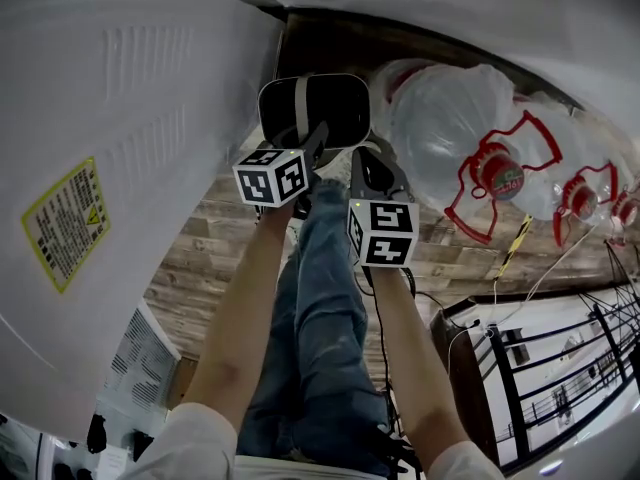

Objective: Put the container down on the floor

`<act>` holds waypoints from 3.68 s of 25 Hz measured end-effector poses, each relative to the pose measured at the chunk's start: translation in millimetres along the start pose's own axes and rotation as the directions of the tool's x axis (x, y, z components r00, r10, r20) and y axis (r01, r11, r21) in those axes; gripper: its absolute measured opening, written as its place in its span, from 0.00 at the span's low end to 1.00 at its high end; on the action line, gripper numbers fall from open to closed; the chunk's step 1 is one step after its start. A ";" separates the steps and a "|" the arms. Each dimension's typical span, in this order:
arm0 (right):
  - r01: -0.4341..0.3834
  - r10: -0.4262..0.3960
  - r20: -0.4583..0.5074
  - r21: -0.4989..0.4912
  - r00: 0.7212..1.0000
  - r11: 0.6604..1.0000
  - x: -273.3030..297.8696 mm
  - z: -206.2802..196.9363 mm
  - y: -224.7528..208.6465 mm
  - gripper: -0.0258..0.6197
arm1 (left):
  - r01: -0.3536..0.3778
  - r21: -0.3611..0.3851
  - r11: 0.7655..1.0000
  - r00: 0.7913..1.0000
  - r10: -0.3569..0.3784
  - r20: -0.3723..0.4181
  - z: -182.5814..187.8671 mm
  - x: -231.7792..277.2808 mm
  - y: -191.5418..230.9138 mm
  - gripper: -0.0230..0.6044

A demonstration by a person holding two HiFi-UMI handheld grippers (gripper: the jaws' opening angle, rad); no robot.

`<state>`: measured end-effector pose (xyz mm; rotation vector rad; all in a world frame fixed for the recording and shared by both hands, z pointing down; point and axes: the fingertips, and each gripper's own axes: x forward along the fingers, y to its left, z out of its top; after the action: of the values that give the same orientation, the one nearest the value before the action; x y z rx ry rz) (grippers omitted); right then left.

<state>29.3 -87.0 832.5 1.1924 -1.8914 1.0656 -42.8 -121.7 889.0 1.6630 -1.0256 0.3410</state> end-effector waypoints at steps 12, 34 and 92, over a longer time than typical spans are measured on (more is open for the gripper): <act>-0.001 0.001 0.006 -0.010 1.000 1.000 -1.7 4.8 8.0 0.08 | -0.244 -0.007 0.970 0.970 0.244 0.009 1.9 -29.9 48.7 0.13; -0.004 0.005 0.022 -0.032 1.000 0.999 -10.6 11.0 15.7 0.08 | -0.584 0.039 0.811 0.793 0.581 -0.183 -51.6 -83.4 106.6 0.32; 0.153 -0.004 0.510 -0.251 0.860 0.956 -398.6 181.1 113.9 0.08 | -0.114 0.404 0.908 0.923 -0.053 0.380 147.8 -397.6 -277.1 0.04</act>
<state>54.6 -62.0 381.5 1.4597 -2.2676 0.4260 -103.1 -67.4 388.9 2.1642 -1.3392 0.2732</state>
